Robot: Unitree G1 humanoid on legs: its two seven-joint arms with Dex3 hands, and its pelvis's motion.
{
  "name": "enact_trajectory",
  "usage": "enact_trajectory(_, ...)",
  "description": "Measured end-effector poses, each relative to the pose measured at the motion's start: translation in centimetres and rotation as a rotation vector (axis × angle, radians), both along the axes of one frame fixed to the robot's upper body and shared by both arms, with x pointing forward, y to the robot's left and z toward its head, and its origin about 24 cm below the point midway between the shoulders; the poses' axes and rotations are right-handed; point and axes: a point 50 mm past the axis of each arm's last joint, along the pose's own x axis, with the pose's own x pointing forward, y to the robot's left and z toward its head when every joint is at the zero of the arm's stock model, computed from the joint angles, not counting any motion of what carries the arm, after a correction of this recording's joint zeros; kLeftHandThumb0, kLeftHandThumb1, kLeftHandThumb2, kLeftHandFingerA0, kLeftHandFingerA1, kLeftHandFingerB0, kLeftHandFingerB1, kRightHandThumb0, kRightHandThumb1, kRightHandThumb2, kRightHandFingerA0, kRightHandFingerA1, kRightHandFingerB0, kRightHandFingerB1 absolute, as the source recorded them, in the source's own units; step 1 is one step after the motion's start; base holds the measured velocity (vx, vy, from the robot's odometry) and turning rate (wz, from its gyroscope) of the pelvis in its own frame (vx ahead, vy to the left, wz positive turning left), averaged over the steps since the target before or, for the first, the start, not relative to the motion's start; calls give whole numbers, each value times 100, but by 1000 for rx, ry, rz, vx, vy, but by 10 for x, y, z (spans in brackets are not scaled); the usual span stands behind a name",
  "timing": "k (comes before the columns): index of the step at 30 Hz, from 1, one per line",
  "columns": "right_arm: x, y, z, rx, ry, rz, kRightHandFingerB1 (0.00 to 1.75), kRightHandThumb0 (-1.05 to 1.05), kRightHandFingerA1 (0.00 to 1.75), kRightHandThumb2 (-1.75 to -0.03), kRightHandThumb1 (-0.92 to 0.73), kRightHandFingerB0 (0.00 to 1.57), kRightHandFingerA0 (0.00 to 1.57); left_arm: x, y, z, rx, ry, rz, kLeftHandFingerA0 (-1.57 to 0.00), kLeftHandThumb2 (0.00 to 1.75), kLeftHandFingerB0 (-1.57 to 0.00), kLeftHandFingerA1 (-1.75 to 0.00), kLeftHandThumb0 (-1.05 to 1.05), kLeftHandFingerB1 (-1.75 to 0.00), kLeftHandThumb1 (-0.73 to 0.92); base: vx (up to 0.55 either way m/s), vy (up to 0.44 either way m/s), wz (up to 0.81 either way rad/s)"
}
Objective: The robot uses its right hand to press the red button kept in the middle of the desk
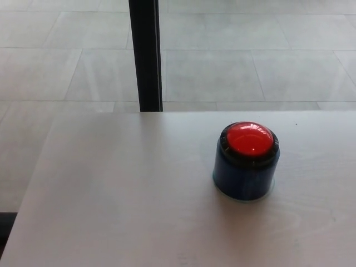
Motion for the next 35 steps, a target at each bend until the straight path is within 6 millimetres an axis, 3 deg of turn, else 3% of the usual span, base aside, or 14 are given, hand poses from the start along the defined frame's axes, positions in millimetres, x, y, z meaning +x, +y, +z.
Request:
enact_trajectory(1, -3, 2, -6, 22, 1, -16, 134, -75, 154, -83, -62, 73, 110, 0, 0, 0, -1, -2, 2, -38, 117, -29, -116, -72, -91, 92, 0, 0, 0)
enact_trajectory(5, -8, 8, -20, 82, -31, -75, 151, -77, 163, -86, -59, 78, 100, 0, 0, 0, -1, -3, 3, -49, 130, -35, -94, -71, -80, 92, 0, 0, 0)
enact_trajectory(6, -9, 10, -23, 101, -44, -94, 146, -78, 154, -85, -58, 80, 116, 0, 0, 0, 0, -2, 2, -40, 119, -30, -120, -70, -93, 92, 0, 0, 0)
enact_trajectory(7, -9, 11, -25, 113, -55, -106, 144, -80, 148, -98, -52, 103, 123, 0, 0, 0, 0, -2, 3, -38, 121, -28, -118, -69, -91, 92, 0, 0, 0)
enact_trajectory(8, -9, 12, -26, 121, -64, -112, 146, -75, 155, -89, -55, 87, 125, 0, 0, 0, 0, -2, 2, -35, 119, -25, -117, -69, -89, 92, 0, 0, 0)
enact_trajectory(9, -9, 13, -27, 130, -72, -116, 141, -72, 157, -92, -55, 96, 125, 0, 0, 0, 1, -3, 2, -49, 129, -32, -94, -71, -78, 92, 0, 0, 0)
enact_trajectory(13, -6, 18, -34, 168, -81, -109, 139, -70, 156, -93, -52, 100, 127, 1, 1, 1, 4, -10, 0, -50, 130, -34, -95, -71, -79, 92, 0, 0, 0)
enact_trajectory(14, -5, 20, -36, 175, -83, -105, 112, -76, 146, -107, -43, 88, 143, 1, 1, 2, 5, -9, -1, -37, 120, -27, -116, -71, -90, 92, 0, 0, 0)
enact_trajectory(15, -4, 21, -37, 182, -82, -100, 107, -76, 141, -106, -41, 78, 133, 1, 1, 2, 5, -9, -1, -38, 120, -27, -117, -70, -90, 92, 0, 0, 0)
enact_trajectory(16, -2, 23, -40, 189, -79, -91, 137, -69, 161, -95, -51, 89, 116, 1, 1, 2, 5, -9, -1, -37, 120, -27, -118, -70, -91, 92, 0, 0, 0)
enact_trajectory(23, 0, 35, -50, 219, -65, -49, 143, -68, 163, -100, -51, 106, 119, 1, 1, 2, 5, -9, -1, -39, 120, -28, -117, -70, -90, 92, 0, 0, 0)
enact_trajectory(24, 0, 36, -51, 221, -62, -42, 143, -68, 164, -102, -49, 102, 118, 1, 1, 2, 6, -8, -2, -52, 125, -35, -96, -70, -79, 92, 0, 0, 0)
enact_trajectory(25, 0, 37, -51, 221, -62, -40, 138, -68, 163, -99, -53, 96, 118, 1, 1, 2, 6, -7, -3, -38, 120, -28, -114, -71, -89, 92, 0, 0, 0)
enact_trajectory(35, 3, 41, -51, 233, -62, -6, 121, -68, 157, -91, -53, 82, 112, 4, 1, 3, 9, -10, -9, -38, 120, -26, -116, -72, -89, 92, 0, 0, 0)
